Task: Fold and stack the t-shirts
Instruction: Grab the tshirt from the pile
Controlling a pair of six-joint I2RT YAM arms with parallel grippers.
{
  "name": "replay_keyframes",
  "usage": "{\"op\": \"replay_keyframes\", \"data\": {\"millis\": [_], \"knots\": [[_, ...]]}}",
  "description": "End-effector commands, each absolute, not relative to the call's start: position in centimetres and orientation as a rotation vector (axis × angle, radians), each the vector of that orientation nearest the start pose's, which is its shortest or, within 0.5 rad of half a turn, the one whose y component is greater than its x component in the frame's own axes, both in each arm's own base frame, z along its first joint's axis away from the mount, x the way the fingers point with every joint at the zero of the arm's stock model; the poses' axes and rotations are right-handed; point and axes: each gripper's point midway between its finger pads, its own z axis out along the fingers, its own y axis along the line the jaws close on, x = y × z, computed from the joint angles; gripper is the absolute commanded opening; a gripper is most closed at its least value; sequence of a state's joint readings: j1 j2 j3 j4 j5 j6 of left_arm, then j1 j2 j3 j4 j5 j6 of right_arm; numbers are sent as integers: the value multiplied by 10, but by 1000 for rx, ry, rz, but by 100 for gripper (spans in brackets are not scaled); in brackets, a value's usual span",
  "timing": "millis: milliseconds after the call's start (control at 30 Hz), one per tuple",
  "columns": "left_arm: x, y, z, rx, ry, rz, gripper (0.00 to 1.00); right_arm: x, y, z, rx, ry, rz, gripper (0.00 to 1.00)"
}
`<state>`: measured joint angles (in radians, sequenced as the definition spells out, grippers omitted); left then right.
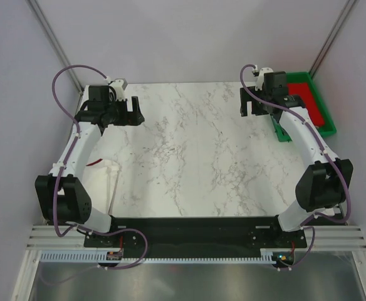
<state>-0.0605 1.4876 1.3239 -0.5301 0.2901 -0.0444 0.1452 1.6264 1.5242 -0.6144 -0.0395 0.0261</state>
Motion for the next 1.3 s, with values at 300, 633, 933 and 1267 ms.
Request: {"op": "replay_keyframes", "data": {"millis": [300, 633, 933, 1267], "knots": [[400, -89, 222, 156, 2239, -500, 100, 476, 46, 277, -284, 2121, -125, 98], [391, -95, 172, 343, 2355, -532, 78, 543, -21, 241, -153, 2224, -190, 93], [385, -97, 136, 333, 2458, -579, 73, 569, -94, 189, -72, 2297, -286, 64], [385, -101, 118, 316, 2511, -626, 72, 598, -116, 158, -51, 2296, -365, 52]]}}
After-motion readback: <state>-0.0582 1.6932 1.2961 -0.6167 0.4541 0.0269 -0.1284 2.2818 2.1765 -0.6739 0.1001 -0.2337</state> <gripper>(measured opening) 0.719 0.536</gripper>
